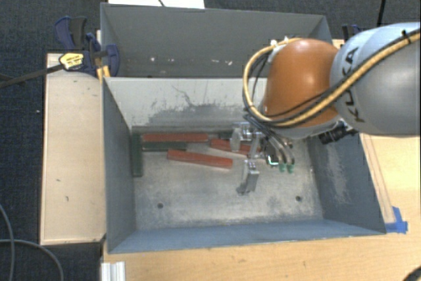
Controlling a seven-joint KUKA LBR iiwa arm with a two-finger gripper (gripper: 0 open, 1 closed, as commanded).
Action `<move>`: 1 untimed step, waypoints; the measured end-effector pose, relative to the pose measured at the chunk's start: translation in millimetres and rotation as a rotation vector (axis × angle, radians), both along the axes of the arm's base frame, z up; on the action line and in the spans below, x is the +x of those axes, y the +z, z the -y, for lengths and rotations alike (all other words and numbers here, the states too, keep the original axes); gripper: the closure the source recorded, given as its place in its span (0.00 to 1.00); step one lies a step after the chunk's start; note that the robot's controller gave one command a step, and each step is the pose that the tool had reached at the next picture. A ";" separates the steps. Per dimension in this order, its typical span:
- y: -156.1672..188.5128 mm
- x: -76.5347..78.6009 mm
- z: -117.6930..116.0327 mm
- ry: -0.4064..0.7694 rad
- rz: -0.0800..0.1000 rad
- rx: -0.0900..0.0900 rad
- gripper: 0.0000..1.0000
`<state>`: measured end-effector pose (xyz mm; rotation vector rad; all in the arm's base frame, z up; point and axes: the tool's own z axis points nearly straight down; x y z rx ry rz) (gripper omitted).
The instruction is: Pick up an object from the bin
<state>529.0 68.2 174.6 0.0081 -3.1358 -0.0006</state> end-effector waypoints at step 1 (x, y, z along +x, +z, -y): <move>3.8 1.8 0.3 -0.002 0.008 0.001 0.00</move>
Offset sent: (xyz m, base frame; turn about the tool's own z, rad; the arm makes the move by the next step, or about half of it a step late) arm 0.0508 -0.0002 -0.0858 -0.1225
